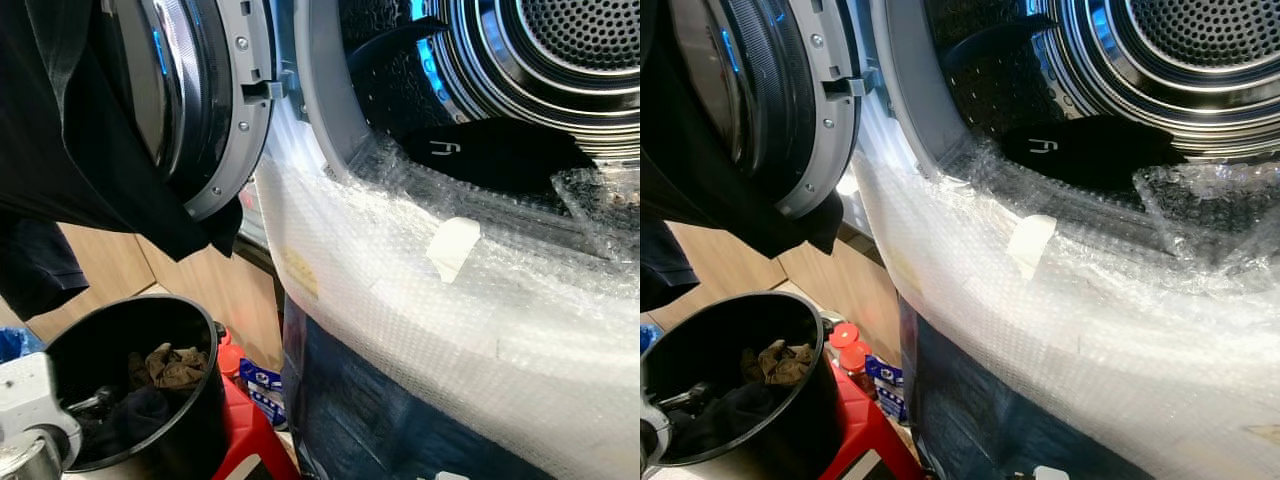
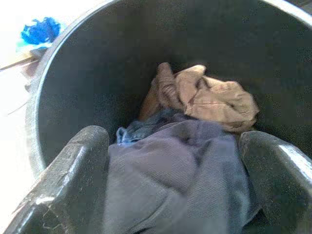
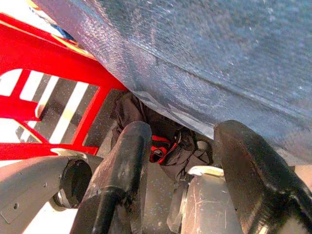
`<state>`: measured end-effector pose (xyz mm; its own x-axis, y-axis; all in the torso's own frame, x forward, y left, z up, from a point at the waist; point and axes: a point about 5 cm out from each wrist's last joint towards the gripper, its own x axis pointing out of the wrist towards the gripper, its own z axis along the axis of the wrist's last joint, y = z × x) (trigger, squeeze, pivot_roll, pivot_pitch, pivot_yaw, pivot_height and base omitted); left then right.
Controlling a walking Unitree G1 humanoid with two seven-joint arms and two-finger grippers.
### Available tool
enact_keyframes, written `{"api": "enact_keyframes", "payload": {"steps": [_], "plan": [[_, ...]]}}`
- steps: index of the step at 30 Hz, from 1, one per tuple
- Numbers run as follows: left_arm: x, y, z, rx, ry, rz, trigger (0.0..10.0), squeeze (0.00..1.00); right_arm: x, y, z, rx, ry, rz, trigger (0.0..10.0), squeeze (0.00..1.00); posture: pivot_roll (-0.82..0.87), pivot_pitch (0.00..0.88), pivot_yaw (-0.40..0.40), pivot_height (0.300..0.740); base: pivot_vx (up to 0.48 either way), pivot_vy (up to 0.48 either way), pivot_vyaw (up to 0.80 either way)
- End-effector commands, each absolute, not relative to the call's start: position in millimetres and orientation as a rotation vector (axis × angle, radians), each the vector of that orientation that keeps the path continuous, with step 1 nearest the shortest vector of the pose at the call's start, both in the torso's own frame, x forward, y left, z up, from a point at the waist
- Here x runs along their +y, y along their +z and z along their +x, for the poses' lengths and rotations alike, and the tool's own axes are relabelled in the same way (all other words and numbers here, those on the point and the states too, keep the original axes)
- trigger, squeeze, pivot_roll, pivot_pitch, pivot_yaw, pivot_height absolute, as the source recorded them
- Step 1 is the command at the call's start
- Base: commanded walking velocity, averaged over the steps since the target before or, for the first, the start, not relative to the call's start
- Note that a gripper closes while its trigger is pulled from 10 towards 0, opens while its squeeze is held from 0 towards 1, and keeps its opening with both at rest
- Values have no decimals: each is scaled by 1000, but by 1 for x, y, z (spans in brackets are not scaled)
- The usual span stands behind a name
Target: Clothes washing
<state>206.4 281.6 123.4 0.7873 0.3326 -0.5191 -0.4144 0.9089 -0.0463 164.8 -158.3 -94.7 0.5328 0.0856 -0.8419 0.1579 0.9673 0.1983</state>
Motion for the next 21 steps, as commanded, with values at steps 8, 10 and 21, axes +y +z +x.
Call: {"api": "enact_keyframes", "payload": {"steps": [8,10,21], "plan": [[285,121,202,600,388,-113,10000,1000,-161,-93,167,994,-49,276,10000,0,332,77,49,740,0,0,0],[287,122,202,597,386,-100,10000,1000,-162,-93,167,991,-50,276,10000,0,332,77,49,740,0,0,0],[304,141,214,624,237,2,10000,1000,-162,-96,160,1007,-60,284,10000,0,293,40,78,740,0,0,0]]}}
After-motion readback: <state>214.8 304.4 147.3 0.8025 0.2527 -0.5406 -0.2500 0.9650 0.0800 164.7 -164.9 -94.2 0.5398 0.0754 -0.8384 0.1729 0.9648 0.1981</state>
